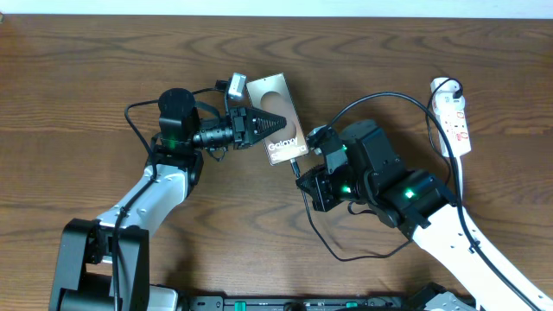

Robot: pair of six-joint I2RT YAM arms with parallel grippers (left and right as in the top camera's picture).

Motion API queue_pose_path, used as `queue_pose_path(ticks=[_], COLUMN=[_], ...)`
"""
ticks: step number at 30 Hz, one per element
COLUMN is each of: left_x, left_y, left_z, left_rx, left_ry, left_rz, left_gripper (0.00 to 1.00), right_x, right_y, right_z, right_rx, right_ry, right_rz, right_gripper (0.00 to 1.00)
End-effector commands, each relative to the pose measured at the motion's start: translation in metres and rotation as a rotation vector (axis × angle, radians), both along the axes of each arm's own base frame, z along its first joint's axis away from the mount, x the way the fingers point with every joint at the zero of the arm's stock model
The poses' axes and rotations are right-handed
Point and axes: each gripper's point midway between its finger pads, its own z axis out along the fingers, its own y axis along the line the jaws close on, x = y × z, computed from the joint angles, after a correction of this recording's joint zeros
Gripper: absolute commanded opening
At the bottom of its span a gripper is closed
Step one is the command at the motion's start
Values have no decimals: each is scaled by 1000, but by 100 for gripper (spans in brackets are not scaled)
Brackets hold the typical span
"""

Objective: Plug charger to phone and switch on socket

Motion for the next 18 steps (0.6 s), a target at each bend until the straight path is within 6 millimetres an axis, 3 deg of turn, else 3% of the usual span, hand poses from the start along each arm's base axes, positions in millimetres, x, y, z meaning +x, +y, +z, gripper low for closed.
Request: queue_pose_path(ticks=[1, 11, 18], left_x=[-3, -3, -3], left_y=[-1, -1, -1], left_z=[12, 12, 12], left_rx=[-7, -7, -7], left_ry=[-63, -63, -63], left_rz=[-30, -30, -30], left_gripper=[7, 7, 7], right_x=[2, -10, -7], right_y=[0, 5, 5], right_z=[9, 9, 5], right_rx=[0, 23, -15], right_ry=[-48, -6, -23], right_rz=[7, 46, 22], right_gripper=[1, 1, 1])
